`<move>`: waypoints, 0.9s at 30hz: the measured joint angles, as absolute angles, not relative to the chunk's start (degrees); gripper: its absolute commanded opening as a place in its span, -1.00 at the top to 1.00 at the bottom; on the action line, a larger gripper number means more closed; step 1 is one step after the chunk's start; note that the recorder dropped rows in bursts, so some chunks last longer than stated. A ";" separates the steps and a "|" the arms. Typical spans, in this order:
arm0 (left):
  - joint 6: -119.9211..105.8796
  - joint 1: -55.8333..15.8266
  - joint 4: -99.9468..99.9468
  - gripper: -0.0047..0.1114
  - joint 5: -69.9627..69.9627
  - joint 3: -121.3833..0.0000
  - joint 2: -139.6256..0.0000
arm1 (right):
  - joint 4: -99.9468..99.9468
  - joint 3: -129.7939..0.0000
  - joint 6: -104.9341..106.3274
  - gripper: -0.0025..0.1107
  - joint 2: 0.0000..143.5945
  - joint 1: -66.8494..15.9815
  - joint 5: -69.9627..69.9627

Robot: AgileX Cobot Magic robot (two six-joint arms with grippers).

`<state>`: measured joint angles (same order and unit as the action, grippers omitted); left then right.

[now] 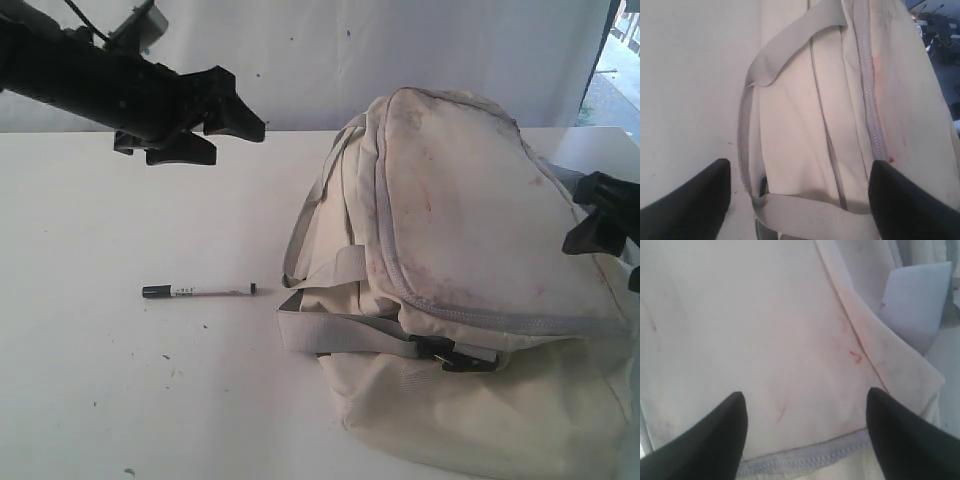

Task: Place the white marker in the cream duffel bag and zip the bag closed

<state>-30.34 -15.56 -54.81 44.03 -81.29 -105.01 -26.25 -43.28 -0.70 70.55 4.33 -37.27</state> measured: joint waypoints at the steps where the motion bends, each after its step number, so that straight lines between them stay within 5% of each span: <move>1: -30.51 -16.36 -55.07 -0.57 43.59 -81.49 -105.71 | -26.82 -43.62 0.00 -0.15 71.10 4.33 -36.84; 27: -40.64 -28.81 -79.72 -0.56 35.43 -87.68 -120.02 | -27.14 -43.90 4.03 -0.15 72.59 4.33 -31.47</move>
<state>-40.64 -28.81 -79.72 35.43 -87.68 -120.02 -27.14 -43.90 4.03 72.59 4.33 -31.47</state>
